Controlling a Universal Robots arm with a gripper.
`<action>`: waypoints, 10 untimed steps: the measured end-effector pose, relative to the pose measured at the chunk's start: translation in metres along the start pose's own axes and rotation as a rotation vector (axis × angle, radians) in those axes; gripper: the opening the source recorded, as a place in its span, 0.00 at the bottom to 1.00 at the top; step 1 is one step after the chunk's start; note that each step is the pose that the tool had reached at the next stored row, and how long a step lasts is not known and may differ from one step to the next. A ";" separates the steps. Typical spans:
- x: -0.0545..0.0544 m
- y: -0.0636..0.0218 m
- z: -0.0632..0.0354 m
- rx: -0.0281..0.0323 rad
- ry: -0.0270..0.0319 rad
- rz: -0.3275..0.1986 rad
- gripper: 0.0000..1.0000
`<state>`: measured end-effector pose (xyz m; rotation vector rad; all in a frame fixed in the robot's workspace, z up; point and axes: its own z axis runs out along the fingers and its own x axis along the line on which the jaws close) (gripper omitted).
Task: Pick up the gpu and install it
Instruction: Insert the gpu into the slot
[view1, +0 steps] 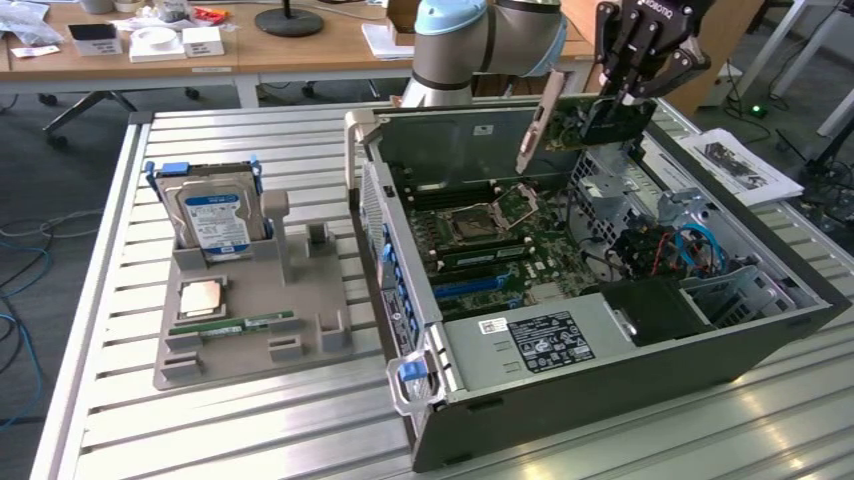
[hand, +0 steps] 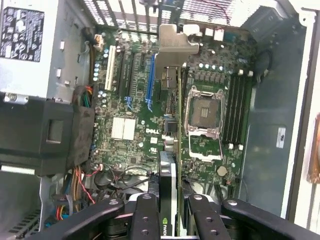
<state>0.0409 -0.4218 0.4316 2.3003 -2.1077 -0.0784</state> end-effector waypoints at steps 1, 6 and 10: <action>0.000 0.0002 0.0001 0.0002 -0.0005 0.012 0.27; 0.000 0.0013 0.0009 0.0015 -0.0033 0.065 0.27; 0.000 0.0020 0.0013 0.0023 -0.0049 0.098 0.27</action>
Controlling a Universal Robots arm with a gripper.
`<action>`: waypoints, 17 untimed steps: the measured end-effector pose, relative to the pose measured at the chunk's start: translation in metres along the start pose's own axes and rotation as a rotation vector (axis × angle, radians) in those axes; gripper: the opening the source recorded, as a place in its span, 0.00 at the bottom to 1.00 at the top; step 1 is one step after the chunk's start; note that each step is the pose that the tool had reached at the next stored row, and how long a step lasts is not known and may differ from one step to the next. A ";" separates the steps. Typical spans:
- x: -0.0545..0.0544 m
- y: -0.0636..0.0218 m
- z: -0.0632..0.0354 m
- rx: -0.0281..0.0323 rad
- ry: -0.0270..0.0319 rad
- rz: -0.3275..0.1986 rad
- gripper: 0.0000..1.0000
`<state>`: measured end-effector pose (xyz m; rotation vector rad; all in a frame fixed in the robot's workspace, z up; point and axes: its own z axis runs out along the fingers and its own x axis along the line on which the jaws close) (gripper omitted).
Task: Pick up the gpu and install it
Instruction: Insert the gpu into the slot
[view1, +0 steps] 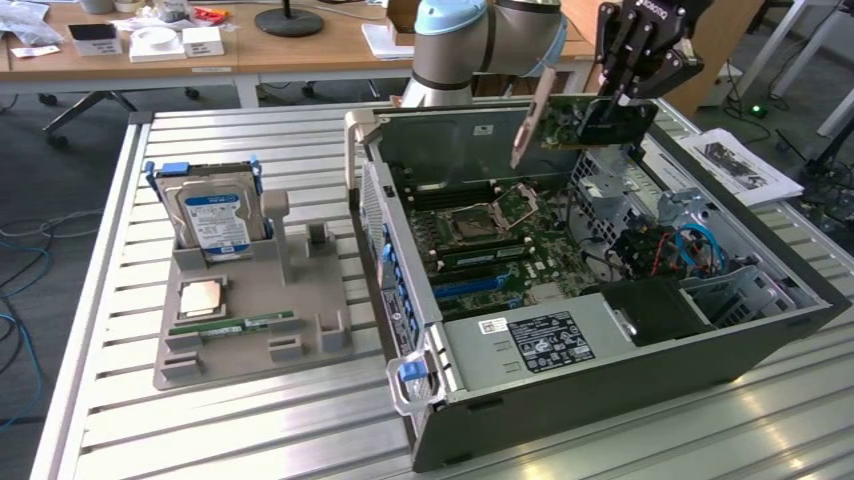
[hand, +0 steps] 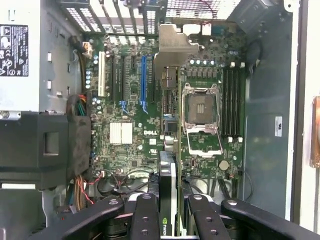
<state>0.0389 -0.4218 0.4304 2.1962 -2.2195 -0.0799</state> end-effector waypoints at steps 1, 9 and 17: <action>0.000 0.0002 0.0001 0.0002 -0.0004 0.007 0.27; 0.000 0.0006 0.0008 0.0014 -0.0030 0.061 0.27; 0.000 0.0013 0.0010 0.0020 -0.0043 0.086 0.27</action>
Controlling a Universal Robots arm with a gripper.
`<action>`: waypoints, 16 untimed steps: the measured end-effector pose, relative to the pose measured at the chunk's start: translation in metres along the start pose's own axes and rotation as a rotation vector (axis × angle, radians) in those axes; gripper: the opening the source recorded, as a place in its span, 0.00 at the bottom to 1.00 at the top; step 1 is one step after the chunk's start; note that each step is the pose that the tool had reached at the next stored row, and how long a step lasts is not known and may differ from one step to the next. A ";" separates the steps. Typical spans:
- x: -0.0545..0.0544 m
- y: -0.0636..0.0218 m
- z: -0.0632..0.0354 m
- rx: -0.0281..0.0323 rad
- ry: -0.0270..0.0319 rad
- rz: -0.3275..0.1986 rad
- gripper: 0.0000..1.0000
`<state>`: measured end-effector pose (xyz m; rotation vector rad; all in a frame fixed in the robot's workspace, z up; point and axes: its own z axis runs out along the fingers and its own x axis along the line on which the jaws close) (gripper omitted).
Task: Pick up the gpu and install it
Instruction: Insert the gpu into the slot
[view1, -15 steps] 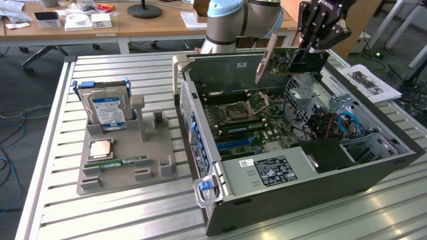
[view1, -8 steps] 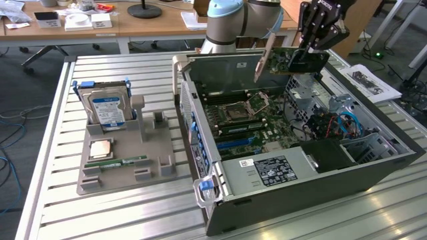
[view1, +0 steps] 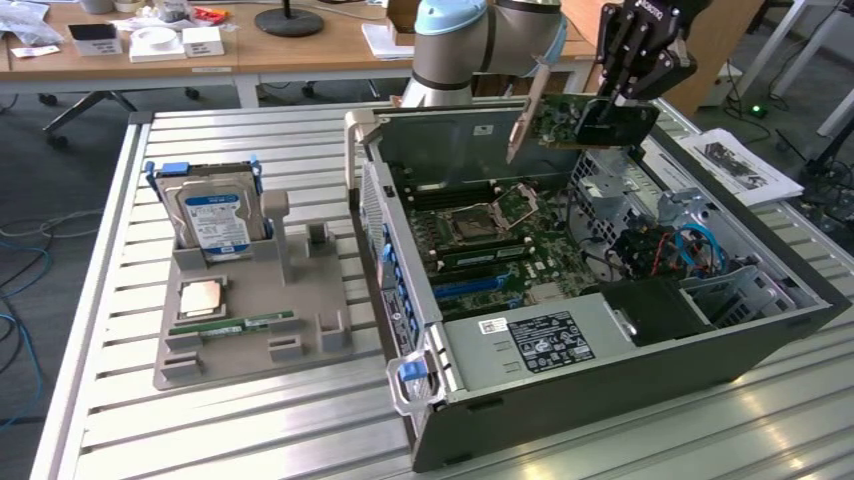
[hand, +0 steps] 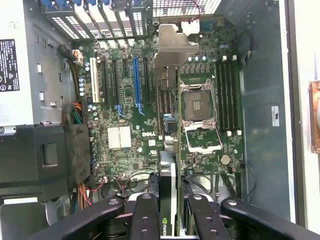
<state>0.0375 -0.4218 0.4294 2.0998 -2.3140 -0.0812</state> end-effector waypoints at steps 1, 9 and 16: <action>0.000 0.0000 0.0000 0.0000 0.0000 0.000 0.27; 0.000 0.0002 0.0000 0.0001 0.0000 0.000 0.27; 0.001 0.0139 0.0033 0.0471 -0.0058 -0.001 0.27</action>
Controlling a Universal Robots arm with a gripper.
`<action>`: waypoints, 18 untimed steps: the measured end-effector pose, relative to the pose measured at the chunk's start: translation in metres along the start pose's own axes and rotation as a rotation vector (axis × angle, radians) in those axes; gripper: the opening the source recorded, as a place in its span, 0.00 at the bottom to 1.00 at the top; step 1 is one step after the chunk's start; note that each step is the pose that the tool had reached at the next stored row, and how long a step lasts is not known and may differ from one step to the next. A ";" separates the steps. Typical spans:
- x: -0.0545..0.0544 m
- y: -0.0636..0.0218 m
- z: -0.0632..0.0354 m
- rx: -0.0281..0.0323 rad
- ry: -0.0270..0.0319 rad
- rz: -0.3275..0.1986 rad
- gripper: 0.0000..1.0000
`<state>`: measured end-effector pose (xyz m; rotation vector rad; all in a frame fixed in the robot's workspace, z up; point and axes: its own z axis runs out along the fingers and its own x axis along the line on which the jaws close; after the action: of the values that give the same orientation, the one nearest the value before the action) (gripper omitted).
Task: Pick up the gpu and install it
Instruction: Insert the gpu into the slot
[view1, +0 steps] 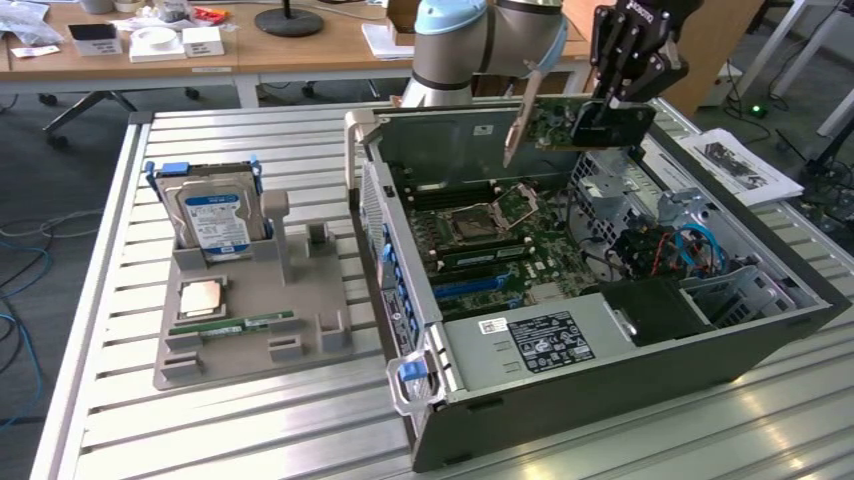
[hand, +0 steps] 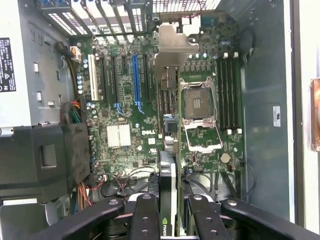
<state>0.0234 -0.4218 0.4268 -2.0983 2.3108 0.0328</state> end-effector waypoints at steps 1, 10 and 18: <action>0.000 0.0026 0.0005 0.0085 -0.0008 0.000 0.27; 0.001 0.0094 0.0013 0.0230 -0.0022 -0.001 0.27; 0.001 0.0094 0.0014 0.0230 -0.0022 -0.001 0.27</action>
<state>0.0139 -0.4218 0.4254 -2.0874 2.2979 0.0084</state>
